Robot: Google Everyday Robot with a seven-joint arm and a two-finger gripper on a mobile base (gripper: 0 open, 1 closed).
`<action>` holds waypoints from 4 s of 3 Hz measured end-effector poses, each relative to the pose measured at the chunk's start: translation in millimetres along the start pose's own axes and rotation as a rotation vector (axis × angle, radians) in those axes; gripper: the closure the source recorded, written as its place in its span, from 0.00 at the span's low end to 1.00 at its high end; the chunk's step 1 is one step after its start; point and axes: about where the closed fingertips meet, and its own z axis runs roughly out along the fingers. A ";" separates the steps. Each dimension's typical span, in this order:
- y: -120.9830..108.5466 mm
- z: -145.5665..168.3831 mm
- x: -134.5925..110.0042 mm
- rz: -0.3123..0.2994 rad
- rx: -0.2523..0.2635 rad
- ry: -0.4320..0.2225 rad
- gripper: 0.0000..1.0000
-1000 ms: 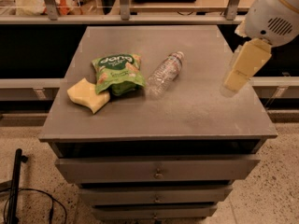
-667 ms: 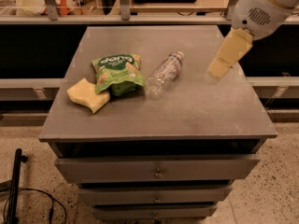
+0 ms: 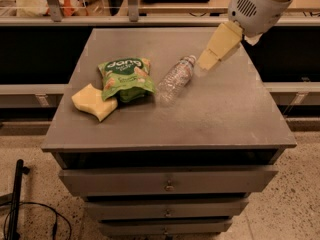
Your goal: Place water bottle upright
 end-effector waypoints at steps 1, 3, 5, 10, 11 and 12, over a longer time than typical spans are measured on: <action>-0.4 1.1 -5.2 0.070 0.003 -0.016 0.00; 1.0 13.8 -26.9 0.186 0.108 0.021 0.00; -11.3 18.3 -37.6 0.480 0.219 -0.006 0.00; -51.5 135.9 -91.7 0.927 0.268 0.102 0.00; -59.4 156.3 -87.5 0.986 0.265 0.130 0.00; -61.1 166.2 -83.3 1.025 0.270 0.151 0.18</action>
Offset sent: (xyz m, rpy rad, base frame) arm 0.0109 0.0100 -0.0052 -0.0490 0.0440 -0.2193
